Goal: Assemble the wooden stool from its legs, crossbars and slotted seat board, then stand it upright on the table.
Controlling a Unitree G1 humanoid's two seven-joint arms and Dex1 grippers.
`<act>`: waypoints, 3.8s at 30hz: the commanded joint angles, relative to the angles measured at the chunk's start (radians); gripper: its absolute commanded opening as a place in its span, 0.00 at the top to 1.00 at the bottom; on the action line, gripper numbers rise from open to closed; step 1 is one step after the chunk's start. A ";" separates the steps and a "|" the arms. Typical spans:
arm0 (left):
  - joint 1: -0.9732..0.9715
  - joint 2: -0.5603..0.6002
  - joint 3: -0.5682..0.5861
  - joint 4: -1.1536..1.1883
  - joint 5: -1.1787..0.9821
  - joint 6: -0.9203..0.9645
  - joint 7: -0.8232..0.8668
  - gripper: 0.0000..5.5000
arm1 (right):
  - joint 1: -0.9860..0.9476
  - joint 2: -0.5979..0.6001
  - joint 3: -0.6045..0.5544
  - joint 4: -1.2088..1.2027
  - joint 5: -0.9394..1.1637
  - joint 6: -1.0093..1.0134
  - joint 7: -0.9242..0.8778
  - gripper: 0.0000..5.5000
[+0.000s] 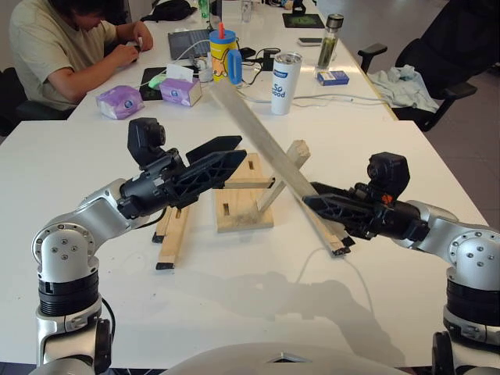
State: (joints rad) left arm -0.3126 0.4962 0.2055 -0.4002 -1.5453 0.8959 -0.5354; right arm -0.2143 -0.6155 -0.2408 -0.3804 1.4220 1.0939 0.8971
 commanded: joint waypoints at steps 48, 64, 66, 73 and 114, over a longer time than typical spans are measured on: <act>0.004 0.374 0.217 0.298 0.383 -0.063 -0.305 0.62 | 0.099 0.546 0.347 0.281 -0.831 -0.481 -0.579 0.27; -0.028 0.173 -0.003 0.240 0.701 -0.299 -0.323 0.62 | 0.103 0.418 0.476 0.303 -1.035 -0.517 -0.464 0.27; -0.035 0.159 -0.018 0.245 0.717 -0.309 -0.331 0.62 | 0.102 0.416 0.499 0.311 -1.062 -0.533 -0.453 0.27; -0.046 0.147 -0.060 0.263 0.790 -0.344 -0.366 0.62 | 0.098 0.422 0.529 0.343 -1.099 -0.525 -0.430 0.27; -0.162 0.097 -0.399 0.427 1.076 -0.411 -0.598 0.62 | 0.057 0.441 0.557 0.435 -1.098 -0.298 -0.410 0.27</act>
State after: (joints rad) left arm -0.5623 0.6362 -0.1131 0.0050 -0.4934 0.4457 -1.1103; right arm -0.2257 -0.1652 0.2830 -0.0271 0.3326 0.6819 0.4854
